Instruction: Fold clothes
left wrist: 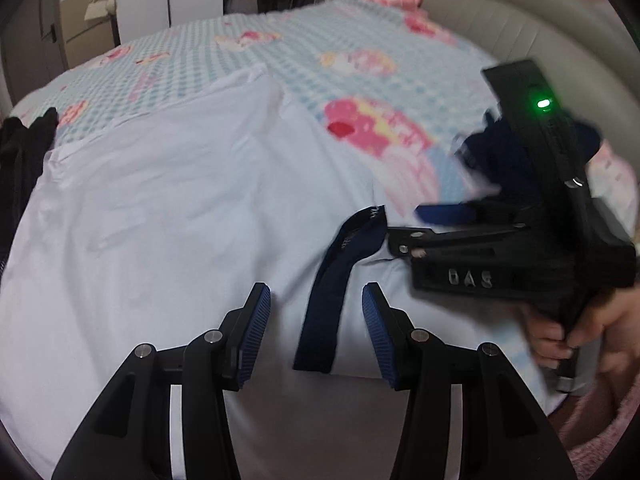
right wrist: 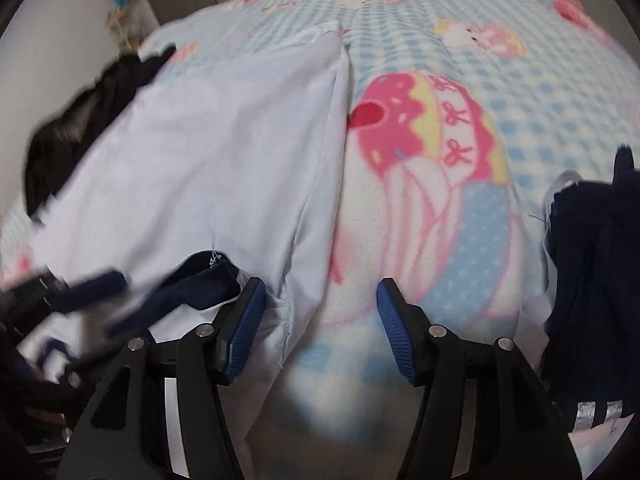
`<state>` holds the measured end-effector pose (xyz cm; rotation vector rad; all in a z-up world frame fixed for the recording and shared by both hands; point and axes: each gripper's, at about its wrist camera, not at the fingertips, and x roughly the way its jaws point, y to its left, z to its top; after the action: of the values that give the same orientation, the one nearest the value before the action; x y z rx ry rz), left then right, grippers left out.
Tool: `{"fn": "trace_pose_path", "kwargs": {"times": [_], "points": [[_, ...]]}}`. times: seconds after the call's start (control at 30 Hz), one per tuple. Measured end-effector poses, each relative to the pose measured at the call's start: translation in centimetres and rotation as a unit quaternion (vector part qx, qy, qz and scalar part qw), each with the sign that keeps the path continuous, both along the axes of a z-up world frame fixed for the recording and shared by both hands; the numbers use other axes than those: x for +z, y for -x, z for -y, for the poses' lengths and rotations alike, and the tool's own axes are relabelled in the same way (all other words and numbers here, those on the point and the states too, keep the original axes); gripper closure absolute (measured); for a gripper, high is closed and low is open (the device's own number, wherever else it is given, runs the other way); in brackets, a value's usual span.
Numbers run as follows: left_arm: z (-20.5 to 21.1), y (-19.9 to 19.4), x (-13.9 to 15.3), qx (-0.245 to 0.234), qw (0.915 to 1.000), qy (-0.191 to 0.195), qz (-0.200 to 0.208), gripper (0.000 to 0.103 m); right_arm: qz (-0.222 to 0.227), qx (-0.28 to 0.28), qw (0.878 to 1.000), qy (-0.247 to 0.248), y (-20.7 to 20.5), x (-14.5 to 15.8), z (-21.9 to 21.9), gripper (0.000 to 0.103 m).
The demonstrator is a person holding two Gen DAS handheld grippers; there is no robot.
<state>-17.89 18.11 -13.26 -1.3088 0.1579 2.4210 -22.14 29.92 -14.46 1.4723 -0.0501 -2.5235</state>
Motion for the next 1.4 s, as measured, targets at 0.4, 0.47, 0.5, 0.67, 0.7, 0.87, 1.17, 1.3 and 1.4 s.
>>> {"fn": "trace_pose_path", "kwargs": {"times": [0.4, 0.47, 0.5, 0.67, 0.7, 0.87, 1.17, 1.3, 1.4], "points": [[0.1, -0.3, -0.1, 0.008, 0.9999, 0.013, 0.001, 0.052, -0.005, -0.081, 0.996, -0.027, -1.0, 1.1, -4.3, 0.077], [0.3, -0.5, 0.4, 0.01, 0.9999, 0.005, -0.004, 0.052, -0.017, -0.078, 0.997, 0.001, -1.5, 1.9, -4.7, 0.064], [0.4, -0.6, 0.6, 0.011, 0.9999, 0.001, -0.006, 0.052, -0.027, -0.07, 0.997, 0.026, -1.7, 2.4, -4.7, 0.059], [1.0, -1.0, 1.6, 0.017, 0.9995, -0.019, -0.018, 0.052, -0.039, -0.025, 0.998, 0.033, -1.5, 2.9, -2.6, 0.059], [1.1, -1.1, 1.8, 0.018, 0.9994, -0.022, -0.02, 0.052, -0.038, -0.021, 0.999, 0.022, -1.5, 2.7, -2.3, 0.063], [0.7, -0.9, 1.0, 0.023, 0.9996, -0.017, -0.01, 0.052, -0.033, -0.004, 0.999, -0.034, -1.8, 1.9, -1.0, 0.091], [-0.2, -0.5, -0.7, 0.016, 0.9997, -0.005, 0.018, 0.045, -0.025, 0.014, 0.994, -0.109, -2.5, 1.0, 0.3, 0.096], [0.4, -0.5, -1.0, 0.019, 0.9994, -0.018, 0.024, 0.045, -0.023, 0.0, 0.994, -0.104, -2.9, 1.4, -0.5, 0.096], [0.6, -0.4, -1.0, 0.021, 0.9993, -0.017, 0.026, 0.045, -0.022, -0.025, 0.994, -0.107, -3.2, 1.7, -1.7, 0.101]]}}
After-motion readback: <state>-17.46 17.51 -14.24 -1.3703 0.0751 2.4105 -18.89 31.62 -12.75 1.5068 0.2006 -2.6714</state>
